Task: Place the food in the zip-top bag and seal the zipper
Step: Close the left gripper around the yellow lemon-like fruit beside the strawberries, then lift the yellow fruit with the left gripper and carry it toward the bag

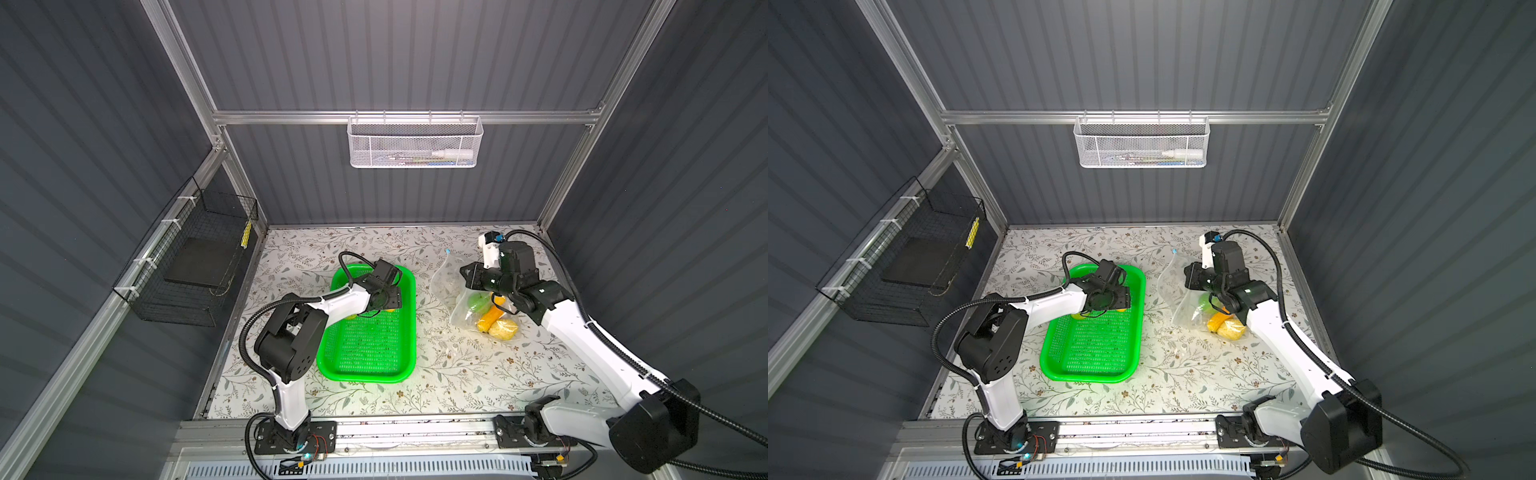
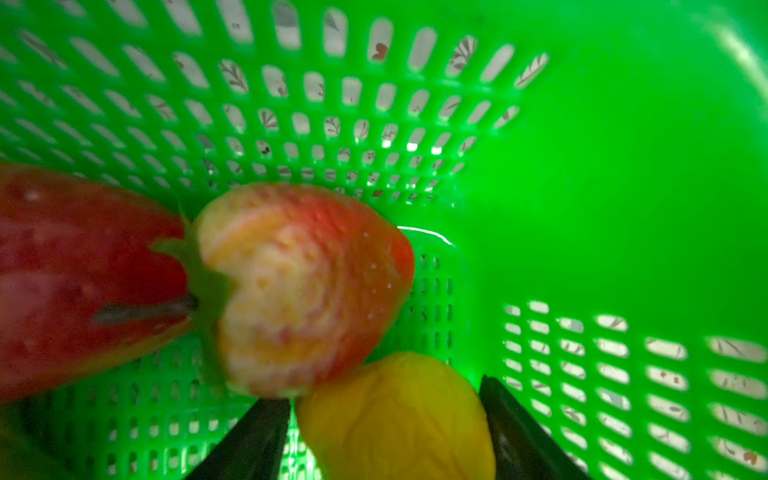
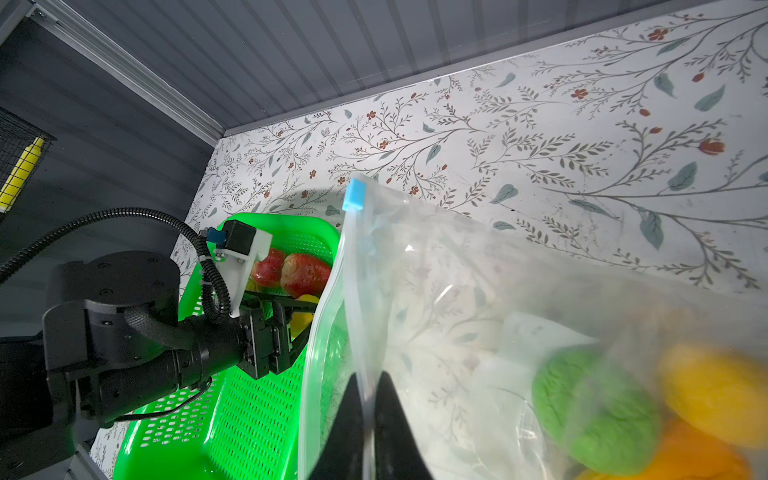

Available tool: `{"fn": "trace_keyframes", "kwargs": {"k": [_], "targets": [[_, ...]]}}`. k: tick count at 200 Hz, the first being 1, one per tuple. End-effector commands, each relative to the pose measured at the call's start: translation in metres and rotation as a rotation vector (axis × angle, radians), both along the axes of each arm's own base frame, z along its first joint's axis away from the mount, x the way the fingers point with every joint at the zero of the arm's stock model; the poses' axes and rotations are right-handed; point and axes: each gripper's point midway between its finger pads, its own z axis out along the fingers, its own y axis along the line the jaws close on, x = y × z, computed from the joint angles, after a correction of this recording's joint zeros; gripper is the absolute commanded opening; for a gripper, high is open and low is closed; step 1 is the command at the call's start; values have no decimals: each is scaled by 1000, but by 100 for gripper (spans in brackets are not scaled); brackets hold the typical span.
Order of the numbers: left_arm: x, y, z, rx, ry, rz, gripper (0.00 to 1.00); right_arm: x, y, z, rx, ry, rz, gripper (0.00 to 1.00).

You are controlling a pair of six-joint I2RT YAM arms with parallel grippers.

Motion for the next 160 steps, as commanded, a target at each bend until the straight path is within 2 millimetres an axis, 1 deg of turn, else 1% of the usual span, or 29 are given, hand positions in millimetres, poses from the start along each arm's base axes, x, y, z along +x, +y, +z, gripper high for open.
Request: {"fn": "trace_keyframes", "kwargs": {"k": [1,21,40,67,82,104,138,160], "targets": [[-23,18,-2,59,51,-33,72,-1,-1,10,-7,-27,-1,10],[-34,27,-2,88,67,-47,72,-1,0,10,-4,-24,2,10],[-42,38,0,129,72,-52,75,-1,1,11,0,-26,5,10],[-41,49,4,175,55,-45,84,-1,0,11,3,-25,2,10],[-38,45,5,166,49,-50,88,0,1,12,8,-26,4,10],[-31,32,5,127,50,-66,90,-1,2,13,9,-25,6,10],[-25,21,-1,97,63,-78,90,-1,0,15,4,-29,1,10],[-23,16,-5,85,69,-84,87,0,2,14,5,-27,5,10]]}}
